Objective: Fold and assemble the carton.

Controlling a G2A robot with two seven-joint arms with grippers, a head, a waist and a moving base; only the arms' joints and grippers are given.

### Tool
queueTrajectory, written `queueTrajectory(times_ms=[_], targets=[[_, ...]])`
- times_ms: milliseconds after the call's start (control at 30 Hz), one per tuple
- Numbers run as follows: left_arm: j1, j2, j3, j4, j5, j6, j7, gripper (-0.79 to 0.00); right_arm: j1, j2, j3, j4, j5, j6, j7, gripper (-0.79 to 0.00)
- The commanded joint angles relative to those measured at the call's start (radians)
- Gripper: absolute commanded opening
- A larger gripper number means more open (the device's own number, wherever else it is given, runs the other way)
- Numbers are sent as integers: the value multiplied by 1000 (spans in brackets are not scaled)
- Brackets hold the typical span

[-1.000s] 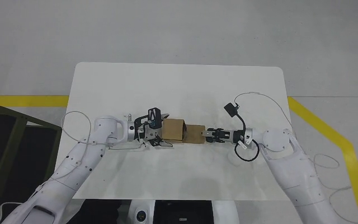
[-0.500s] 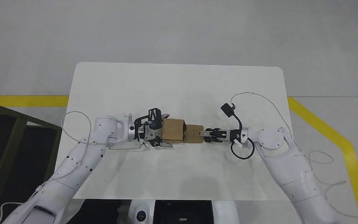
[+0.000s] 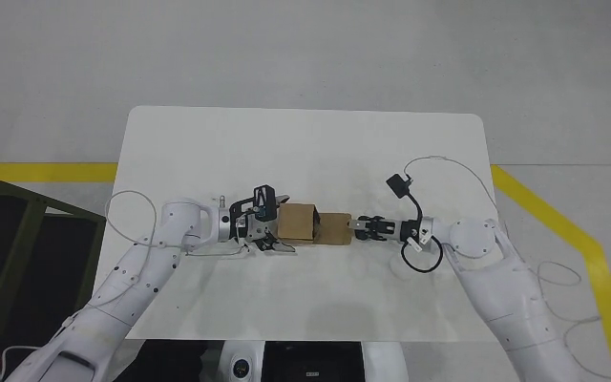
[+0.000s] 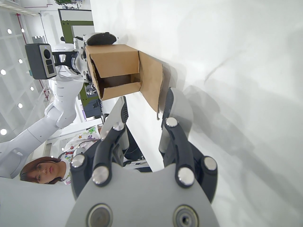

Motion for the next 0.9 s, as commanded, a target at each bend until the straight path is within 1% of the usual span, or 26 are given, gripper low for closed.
queueTrajectory(times_ms=[0, 300, 467, 867], targets=[[1, 0, -2, 1, 1, 0, -1, 0, 5, -1, -11, 8, 0, 3, 2, -486], [3, -1, -8, 1, 0, -3, -2, 0, 51, -19, -91, 46, 34, -10, 5, -480], [4, -2, -10, -1, -2, -5, -4, 0, 74, -29, -112, 68, 96, -46, 6, -480], [5, -3, -13, -2, 0, -11, -9, 0, 97, -36, -143, 9, 154, -82, 42, -474]])
